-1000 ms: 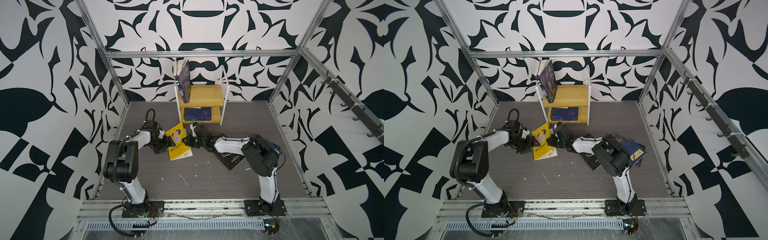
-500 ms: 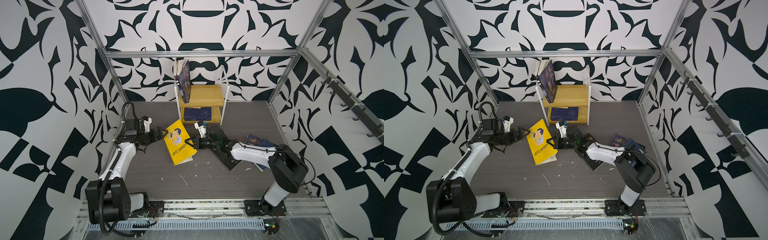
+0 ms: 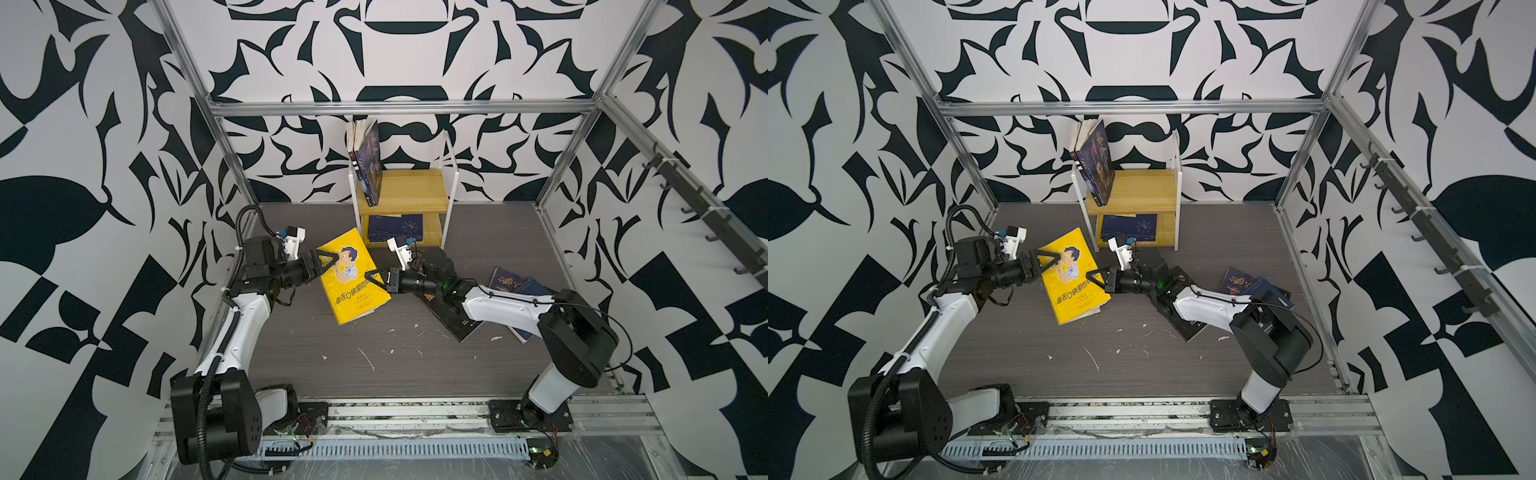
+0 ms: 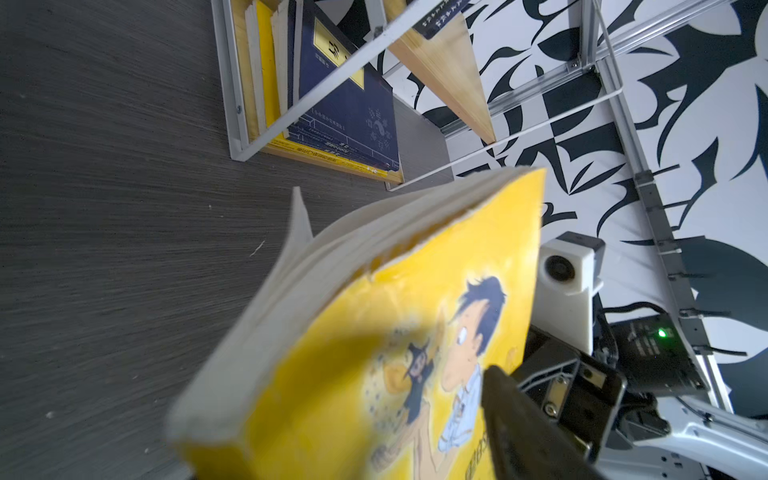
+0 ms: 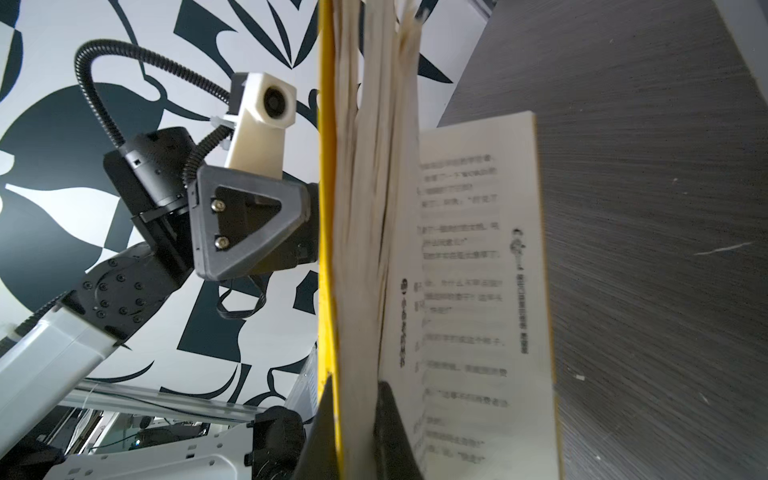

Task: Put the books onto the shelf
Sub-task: 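Tilt the yellow book up with the left gripper while the right gripper grasps it, then lift the yellow book upright with the right gripper while the left gripper withdraws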

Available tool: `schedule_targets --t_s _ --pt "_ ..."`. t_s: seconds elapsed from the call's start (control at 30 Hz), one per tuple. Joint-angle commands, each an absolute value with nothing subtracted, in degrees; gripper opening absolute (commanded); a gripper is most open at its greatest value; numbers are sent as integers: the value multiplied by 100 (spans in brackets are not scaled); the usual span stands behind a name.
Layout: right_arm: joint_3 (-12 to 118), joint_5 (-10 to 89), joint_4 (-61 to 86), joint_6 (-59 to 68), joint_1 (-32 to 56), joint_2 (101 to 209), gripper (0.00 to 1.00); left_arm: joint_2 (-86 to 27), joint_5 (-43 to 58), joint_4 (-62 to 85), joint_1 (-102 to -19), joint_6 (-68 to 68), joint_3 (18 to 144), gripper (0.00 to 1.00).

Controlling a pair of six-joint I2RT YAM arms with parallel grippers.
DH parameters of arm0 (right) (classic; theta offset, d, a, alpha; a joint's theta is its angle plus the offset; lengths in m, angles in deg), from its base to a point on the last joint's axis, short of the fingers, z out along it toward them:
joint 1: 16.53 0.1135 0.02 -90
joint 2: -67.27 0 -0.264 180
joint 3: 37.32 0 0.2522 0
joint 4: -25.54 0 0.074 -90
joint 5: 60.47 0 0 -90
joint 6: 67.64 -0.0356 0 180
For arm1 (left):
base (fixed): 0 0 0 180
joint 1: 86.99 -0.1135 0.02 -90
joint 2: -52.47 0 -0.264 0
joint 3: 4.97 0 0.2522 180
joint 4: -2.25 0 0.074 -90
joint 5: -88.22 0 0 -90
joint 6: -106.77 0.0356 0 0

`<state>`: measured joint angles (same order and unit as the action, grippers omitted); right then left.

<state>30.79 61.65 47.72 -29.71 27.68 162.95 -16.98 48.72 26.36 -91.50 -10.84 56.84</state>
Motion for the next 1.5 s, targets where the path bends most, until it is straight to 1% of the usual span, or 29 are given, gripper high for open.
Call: schedule_targets --t_s 0.0,0.07,0.3,0.37,0.47,0.53,0.63,0.7,0.77,0.83,0.97,1.03,1.1,1.17,1.3,1.43,1.47 --pt "3181 6151 5085 -2703 2786 16099 17 -1559 5465 2501 -9178 -1345 5785 45" --pt "3174 6063 4857 -2541 2764 16087 24 -1490 5462 2564 -9203 -1285 5779 31" --pt "3408 5571 3605 -1919 2725 15969 53 -1356 5253 2788 -9333 -1232 5845 10" --pt "3595 5045 2779 -1515 2793 15803 61 -1334 5227 2803 -9412 -1259 5866 5" --pt "3805 4010 1859 -840 3105 15463 68 -1260 4896 2993 -9520 -1363 5919 0" --pt "4068 3151 1298 -398 3429 15389 74 -1204 4504 3125 -9523 -1400 5933 0" --pt "4767 1936 483 176 4026 15552 77 -1236 4097 3140 -9589 -1644 5915 0" --pt "5188 1113 164 433 4377 15741 79 -1260 4112 3078 -9661 -1821 5924 0" --pt "5611 573 21 574 4720 16064 83 -1254 4177 2965 -9662 -1908 5897 0" --pt "5976 278 -28 647 4973 16419 84 -1282 4178 2868 -9666 -2023 5877 0" --pt "7023 -322 -707 924 5360 17112 87 -1313 4153 2998 -9680 -2049 6020 0" --pt "7304 -427 -794 1061 5476 17368 88 -1312 4185 2937 -9677 -2071 5993 0" --pt "7658 -544 -985 1131 5565 17672 99 -1342 4251 2851 -9681 -2084 5972 0" --pt "8022 -728 -1240 1076 5628 17927 99 -1345 4273 2867 -9683 -2104 5994 0" --pt "8155 -693 -1049 1166 5643 18230 99 -1330 4304 2840 -9685 -2119 5994 0" --pt "8310 -1123 -1102 1245 5604 18456 91 -1321 4315 2866 -9700 -2169 6018 0" --pt "8172 -1107 -959 1236 5568 18430 86 -1297 4338 2817 -9700 -2216 5981 0"
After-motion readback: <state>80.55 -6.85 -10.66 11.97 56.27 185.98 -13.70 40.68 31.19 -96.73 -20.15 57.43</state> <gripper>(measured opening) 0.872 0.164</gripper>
